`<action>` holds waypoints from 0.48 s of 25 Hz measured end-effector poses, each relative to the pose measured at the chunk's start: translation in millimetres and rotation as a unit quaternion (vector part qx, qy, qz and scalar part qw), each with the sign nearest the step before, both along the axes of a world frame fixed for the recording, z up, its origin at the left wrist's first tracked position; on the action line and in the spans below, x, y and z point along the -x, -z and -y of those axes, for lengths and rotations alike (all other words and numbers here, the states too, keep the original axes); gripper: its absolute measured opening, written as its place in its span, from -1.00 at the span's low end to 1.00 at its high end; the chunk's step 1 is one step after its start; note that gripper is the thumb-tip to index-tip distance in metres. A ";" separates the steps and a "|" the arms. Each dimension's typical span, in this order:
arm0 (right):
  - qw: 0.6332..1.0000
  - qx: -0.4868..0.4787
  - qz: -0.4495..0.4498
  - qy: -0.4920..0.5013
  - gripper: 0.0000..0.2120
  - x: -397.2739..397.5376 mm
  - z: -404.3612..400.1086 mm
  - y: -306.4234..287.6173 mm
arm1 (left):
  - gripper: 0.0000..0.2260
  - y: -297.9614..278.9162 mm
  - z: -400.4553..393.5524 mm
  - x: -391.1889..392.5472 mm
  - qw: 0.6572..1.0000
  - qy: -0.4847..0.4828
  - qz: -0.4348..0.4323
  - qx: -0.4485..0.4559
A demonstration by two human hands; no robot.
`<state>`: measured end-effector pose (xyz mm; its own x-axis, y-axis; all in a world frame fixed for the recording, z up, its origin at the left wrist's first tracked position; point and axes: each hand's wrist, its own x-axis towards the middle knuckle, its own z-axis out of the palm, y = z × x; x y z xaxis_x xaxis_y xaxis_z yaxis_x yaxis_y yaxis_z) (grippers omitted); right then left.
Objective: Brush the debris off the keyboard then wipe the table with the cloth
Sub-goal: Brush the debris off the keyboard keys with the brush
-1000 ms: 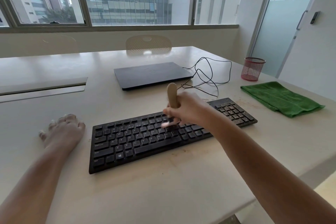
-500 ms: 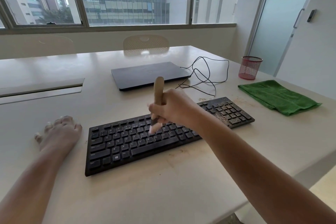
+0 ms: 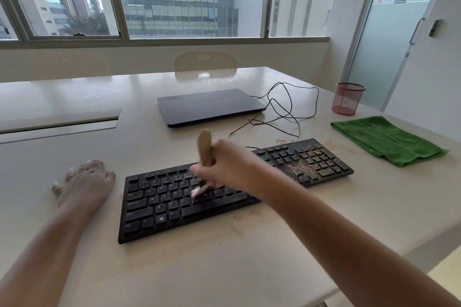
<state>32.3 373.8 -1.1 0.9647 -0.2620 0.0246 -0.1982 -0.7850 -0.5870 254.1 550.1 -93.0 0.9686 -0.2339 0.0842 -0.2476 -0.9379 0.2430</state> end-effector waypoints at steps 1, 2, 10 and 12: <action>0.999 0.002 -0.024 0.039 -0.84 4.5 17.7 -4.0 | -0.62 -0.1 -0.6 1.1 1.000 -0.002 -0.003 -0.003; 0.995 0.011 -0.047 0.092 -0.86 11.2 36.8 -8.1 | -0.62 -0.3 -0.4 1.9 1.000 -0.002 -0.004 -0.003; 0.978 -0.183 0.091 0.042 -0.83 35.0 47.5 16.4 | -0.60 -2.3 0.6 3.5 1.000 -0.001 -0.001 -0.004; 0.981 -0.123 0.091 0.121 -0.80 45.4 64.9 16.2 | -0.60 -1.9 1.1 3.4 1.000 -0.004 -0.001 -0.004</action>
